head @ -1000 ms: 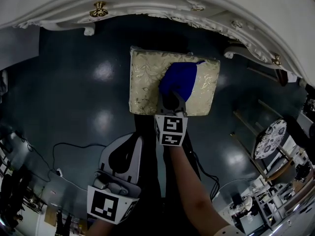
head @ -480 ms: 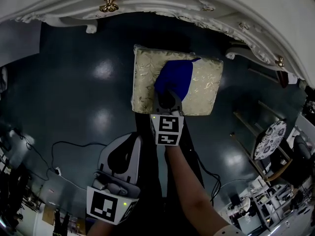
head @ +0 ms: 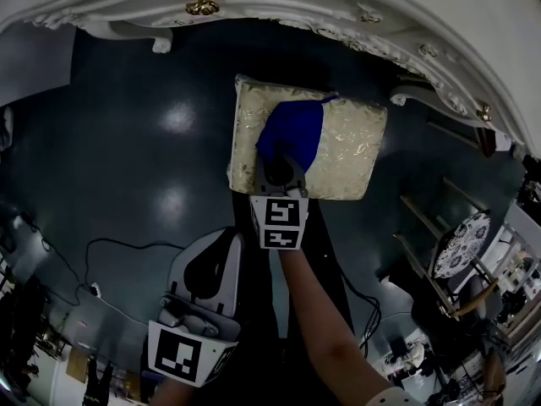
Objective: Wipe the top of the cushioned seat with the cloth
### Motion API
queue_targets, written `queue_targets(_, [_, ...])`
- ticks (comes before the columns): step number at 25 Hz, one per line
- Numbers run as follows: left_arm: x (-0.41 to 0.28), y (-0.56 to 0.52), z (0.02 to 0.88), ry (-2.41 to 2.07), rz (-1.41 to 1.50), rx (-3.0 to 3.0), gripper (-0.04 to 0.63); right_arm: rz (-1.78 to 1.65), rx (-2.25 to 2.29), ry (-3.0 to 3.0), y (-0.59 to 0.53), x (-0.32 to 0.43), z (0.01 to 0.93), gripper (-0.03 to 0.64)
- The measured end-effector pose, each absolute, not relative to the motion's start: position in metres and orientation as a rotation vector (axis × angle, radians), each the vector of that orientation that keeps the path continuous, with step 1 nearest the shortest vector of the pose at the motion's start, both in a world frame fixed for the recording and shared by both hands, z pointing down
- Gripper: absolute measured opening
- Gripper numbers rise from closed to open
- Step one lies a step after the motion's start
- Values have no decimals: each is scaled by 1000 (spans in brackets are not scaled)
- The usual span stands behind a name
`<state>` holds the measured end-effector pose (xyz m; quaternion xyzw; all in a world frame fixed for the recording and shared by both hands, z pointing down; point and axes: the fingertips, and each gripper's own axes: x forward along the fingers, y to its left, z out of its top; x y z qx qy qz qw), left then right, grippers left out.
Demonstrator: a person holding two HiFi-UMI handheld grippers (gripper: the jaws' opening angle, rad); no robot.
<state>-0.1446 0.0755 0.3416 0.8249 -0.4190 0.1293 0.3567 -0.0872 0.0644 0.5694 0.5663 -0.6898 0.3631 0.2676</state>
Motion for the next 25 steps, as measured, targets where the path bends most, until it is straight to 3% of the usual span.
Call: queue_targets(25, [-146,62,337,-1094,328,2135,11,1011,1448,-1928,56,-129,569,64])
